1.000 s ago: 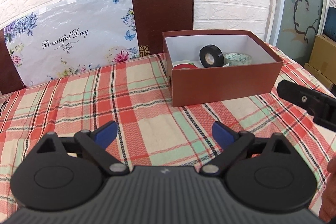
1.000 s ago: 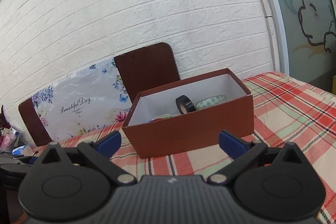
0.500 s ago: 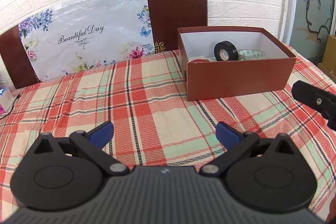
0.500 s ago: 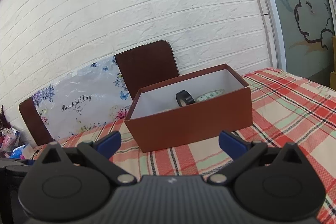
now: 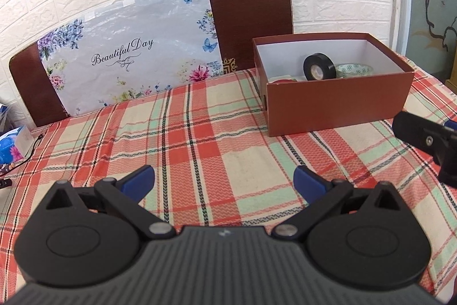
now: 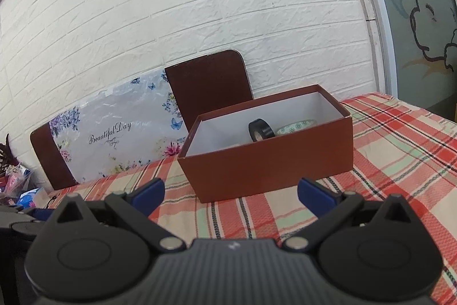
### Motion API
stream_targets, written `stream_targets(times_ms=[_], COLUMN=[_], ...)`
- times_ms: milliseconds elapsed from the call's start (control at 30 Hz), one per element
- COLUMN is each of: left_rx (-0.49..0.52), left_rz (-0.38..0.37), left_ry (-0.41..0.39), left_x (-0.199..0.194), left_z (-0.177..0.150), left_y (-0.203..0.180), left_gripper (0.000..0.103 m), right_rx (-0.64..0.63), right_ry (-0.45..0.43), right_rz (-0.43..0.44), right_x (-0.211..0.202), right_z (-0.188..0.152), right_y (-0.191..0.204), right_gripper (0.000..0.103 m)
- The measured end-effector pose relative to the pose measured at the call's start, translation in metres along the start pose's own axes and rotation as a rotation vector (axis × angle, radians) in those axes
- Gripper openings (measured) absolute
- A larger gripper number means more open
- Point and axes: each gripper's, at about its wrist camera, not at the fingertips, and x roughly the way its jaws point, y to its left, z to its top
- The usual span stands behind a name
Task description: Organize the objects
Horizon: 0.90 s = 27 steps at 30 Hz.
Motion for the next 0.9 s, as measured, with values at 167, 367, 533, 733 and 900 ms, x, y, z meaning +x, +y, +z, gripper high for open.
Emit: stream_targets(times_ms=[167, 367, 533, 733, 900], left_rx=[-0.004, 0.022, 0.027, 0.016, 0.004], left_rz=[0.009, 0.048, 0.058, 0.048, 0.029], left_ry=[-0.01, -0.028, -0.023, -0.021, -0.023], left_x=[-0.0014, -0.0041, -0.0049, -0.0066, -0.008], left_z=[0.0001, -0.0003, -0.0006, -0.0004, 0.0001], left_y=[-0.0015, -0.0046, -0.0058, -0.0065, -0.0043], left_gripper=[0.103, 0.103, 0.103, 0.103, 0.103], right_rx=[-0.001, -0.003, -0.004, -0.002, -0.002], right_ry=[0.005, 0.009, 0.01, 0.014, 0.015], right_rz=[-0.003, -0.003, -0.004, -0.006, -0.006], right_x=[0.0001, 0.0008, 0.0, 0.0001, -0.0004], right_z=[-0.0015, -0.0024, -0.0027, -0.0027, -0.0024], right_y=[0.0, -0.0001, -0.0004, -0.0005, -0.0001], right_gripper=[0.103, 0.103, 0.103, 0.103, 0.103])
